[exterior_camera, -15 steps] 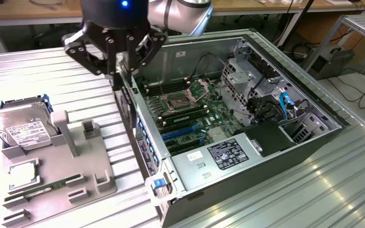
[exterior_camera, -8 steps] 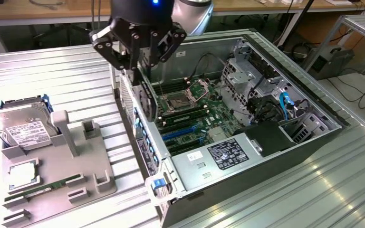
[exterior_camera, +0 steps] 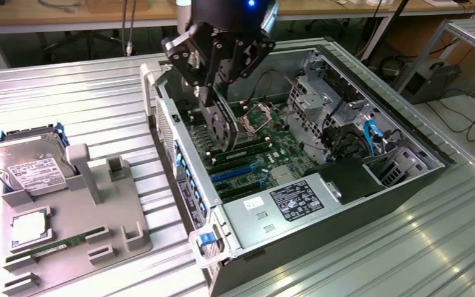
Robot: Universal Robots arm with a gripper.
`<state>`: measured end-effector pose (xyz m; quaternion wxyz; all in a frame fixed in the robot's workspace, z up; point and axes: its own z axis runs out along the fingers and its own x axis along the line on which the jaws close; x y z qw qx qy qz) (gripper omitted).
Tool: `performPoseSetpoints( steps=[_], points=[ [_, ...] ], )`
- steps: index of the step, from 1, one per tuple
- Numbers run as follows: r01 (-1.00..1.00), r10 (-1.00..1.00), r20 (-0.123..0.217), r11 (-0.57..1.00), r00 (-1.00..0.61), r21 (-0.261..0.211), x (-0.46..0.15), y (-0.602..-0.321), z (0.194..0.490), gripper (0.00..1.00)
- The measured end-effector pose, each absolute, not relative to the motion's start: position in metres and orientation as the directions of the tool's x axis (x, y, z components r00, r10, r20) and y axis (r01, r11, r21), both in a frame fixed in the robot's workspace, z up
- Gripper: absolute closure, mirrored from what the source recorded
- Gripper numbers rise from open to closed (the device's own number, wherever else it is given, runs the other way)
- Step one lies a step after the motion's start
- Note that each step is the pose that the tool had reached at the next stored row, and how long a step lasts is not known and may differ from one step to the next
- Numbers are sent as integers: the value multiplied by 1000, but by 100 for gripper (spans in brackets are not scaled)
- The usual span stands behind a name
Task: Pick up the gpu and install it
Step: 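Pick up the gpu and move the gpu toward the slot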
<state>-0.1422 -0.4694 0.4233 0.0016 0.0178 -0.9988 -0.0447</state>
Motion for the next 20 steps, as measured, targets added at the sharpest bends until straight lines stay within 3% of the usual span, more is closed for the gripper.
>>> performPoseSetpoints(
  steps=[20],
  points=[
    [-35,-36,11,996,-999,86,-26,-452,378,74]
  ],
)
